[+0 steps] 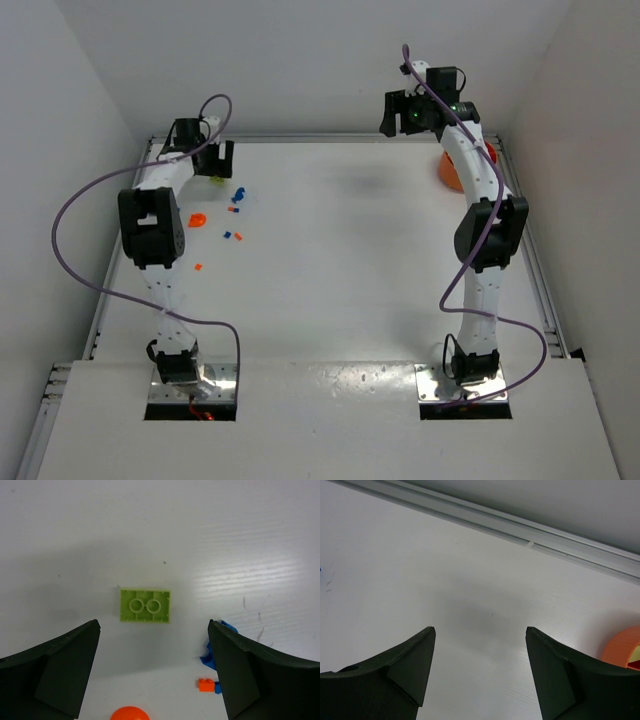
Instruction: Sort the legos into containers by color
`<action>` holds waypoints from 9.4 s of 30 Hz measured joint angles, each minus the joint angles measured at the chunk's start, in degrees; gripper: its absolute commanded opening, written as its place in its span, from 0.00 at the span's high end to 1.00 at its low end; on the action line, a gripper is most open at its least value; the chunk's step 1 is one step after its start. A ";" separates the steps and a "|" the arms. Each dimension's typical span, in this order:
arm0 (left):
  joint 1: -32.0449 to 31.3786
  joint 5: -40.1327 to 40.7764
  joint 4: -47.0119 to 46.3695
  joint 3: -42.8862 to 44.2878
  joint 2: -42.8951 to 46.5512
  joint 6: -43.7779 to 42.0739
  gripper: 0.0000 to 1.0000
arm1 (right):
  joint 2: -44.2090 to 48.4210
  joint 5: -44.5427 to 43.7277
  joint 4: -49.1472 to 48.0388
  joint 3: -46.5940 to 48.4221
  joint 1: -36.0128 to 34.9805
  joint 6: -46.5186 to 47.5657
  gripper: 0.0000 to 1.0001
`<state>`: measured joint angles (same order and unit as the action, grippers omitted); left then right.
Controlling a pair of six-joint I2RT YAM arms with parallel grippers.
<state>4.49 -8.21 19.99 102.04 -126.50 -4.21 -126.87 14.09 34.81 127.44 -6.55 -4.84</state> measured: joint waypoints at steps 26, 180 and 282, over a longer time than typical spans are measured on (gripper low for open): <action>0.04 -4.09 6.14 10.62 -8.81 -4.13 0.16 | 0.00 -0.15 0.00 0.00 0.00 0.15 0.26; -16.94 -12.90 -10.12 -26.05 35.74 5.14 0.00 | -3.74 -11.87 -3.63 2.38 10.34 -15.85 1.00; -9.88 0.48 4.66 -16.35 21.57 -0.94 0.00 | 12.52 6.99 16.65 -12.46 14.47 11.34 0.04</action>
<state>-5.39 -7.73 24.64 85.69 -104.92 -5.15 -114.34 21.08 51.46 114.98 7.92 6.50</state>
